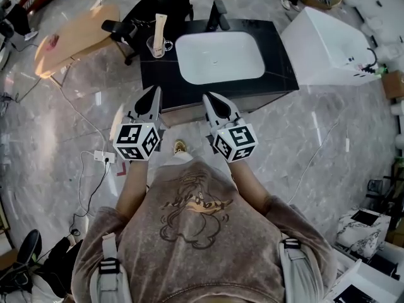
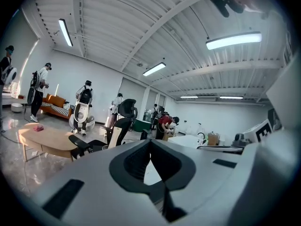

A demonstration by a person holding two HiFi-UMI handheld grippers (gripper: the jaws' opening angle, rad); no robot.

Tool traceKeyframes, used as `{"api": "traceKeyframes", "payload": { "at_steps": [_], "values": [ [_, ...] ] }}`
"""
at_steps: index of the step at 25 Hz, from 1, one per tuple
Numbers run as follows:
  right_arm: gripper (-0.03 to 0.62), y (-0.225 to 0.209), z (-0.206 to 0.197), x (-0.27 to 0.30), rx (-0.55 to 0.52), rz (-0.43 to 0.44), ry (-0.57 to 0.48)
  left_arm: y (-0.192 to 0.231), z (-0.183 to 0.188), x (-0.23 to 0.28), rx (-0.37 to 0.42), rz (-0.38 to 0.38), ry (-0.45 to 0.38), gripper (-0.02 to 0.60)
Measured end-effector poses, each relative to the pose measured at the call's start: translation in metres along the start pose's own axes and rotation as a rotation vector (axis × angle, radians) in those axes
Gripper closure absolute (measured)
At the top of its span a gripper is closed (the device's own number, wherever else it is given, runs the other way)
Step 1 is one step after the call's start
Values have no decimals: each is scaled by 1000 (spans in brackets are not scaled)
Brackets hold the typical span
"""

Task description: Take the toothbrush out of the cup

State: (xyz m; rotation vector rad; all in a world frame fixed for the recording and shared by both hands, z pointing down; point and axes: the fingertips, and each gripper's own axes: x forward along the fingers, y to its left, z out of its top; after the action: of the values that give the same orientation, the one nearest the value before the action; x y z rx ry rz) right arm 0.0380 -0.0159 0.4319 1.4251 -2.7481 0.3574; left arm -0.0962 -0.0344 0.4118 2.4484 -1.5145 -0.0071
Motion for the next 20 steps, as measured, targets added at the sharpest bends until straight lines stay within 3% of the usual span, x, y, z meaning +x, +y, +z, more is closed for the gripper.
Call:
{"api": "traceKeyframes", "payload": {
  "at_steps": [17,20],
  "values": [
    [572,-37,15,70,12,-62,-6,53,22,67,11,-27,1,565],
    [572,-46,16,80,19,-56,0,60,29,80,-19,-12,-25,565]
  ]
}}
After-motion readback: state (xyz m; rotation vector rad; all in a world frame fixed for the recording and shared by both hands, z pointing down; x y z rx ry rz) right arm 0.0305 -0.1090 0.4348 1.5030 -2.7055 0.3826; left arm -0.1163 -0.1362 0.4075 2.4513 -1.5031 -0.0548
